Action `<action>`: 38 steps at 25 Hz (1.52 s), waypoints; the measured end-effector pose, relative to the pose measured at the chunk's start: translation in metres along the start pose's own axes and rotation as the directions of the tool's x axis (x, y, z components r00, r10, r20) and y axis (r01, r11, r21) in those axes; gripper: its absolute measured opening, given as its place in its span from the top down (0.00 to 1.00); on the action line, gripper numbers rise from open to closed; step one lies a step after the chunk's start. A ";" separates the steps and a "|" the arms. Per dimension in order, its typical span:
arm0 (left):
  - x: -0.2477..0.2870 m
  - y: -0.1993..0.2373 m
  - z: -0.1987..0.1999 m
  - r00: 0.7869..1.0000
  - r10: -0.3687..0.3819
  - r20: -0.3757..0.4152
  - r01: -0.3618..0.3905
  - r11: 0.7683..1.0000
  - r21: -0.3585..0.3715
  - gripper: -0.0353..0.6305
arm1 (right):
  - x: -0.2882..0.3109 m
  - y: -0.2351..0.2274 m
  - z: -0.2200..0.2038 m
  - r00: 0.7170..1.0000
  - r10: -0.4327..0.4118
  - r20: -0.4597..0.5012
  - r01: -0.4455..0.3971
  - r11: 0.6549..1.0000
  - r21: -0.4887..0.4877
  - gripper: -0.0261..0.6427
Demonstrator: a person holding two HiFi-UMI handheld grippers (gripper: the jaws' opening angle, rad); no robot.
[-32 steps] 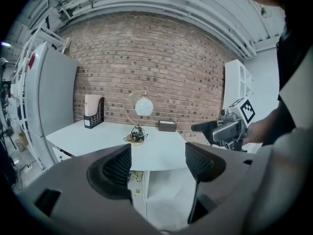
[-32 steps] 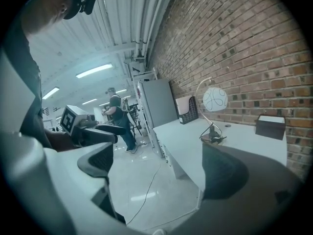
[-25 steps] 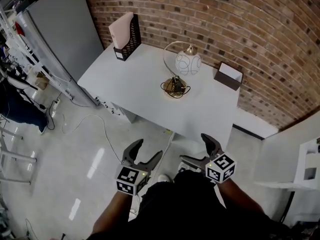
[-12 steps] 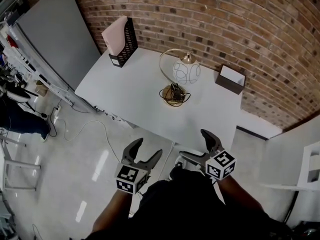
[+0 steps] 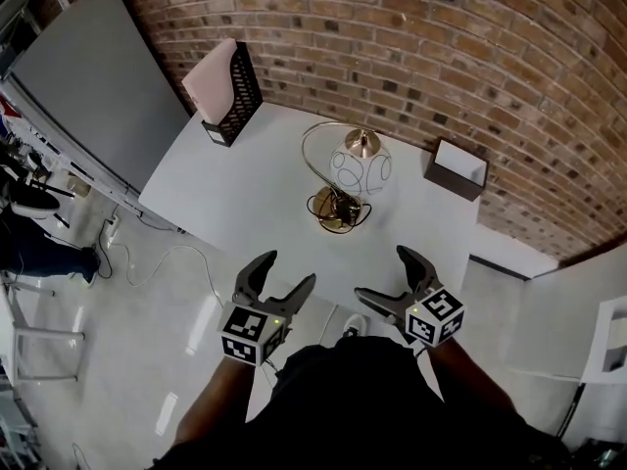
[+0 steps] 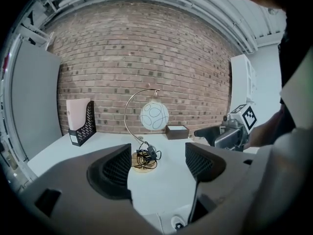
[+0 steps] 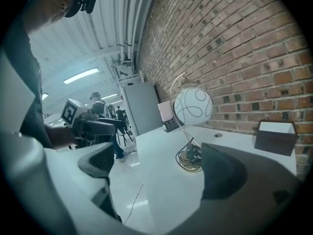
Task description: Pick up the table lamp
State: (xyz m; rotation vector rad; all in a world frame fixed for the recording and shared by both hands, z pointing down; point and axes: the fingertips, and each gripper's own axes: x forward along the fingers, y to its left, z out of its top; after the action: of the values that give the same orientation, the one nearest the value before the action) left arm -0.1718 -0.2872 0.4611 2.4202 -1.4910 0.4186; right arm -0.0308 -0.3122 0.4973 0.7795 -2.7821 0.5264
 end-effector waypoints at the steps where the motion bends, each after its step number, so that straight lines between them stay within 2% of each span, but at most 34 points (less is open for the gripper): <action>1: 0.007 0.000 0.002 1.000 -0.005 -0.005 0.005 1.000 0.001 0.43 | 0.002 -0.006 0.002 1.000 0.001 0.000 -0.001 1.000 0.004 0.13; 10: 0.048 0.014 0.011 1.000 0.009 -0.027 -0.008 1.000 0.021 0.43 | 0.023 -0.048 0.009 1.000 0.004 0.004 -0.004 1.000 0.010 0.13; 16: 0.062 0.022 0.016 0.999 0.002 -0.036 -0.001 1.000 0.024 0.43 | 0.024 -0.063 0.003 1.000 -0.031 -0.003 0.031 0.999 0.044 0.14; 21: 0.077 0.046 0.028 1.000 -0.020 -0.013 0.020 0.999 0.037 0.43 | 0.031 -0.071 0.006 0.998 -0.069 0.012 0.068 0.997 0.040 0.15; 28: 0.102 0.085 0.051 0.994 -0.107 -0.013 0.108 0.989 0.101 0.43 | 0.045 -0.092 0.007 0.975 -0.219 0.026 0.216 0.972 0.096 0.17; 38: 0.145 0.133 0.059 0.972 -0.231 -0.050 0.236 0.957 0.170 0.43 | 0.062 -0.119 -0.022 0.909 -0.417 -0.018 0.414 0.895 0.164 0.18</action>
State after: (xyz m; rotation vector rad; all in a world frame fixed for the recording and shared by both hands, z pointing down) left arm -0.2226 -0.4861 0.4720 2.6741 -1.1800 0.5501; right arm -0.0169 -0.4268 0.5688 1.3778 -2.4935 0.6676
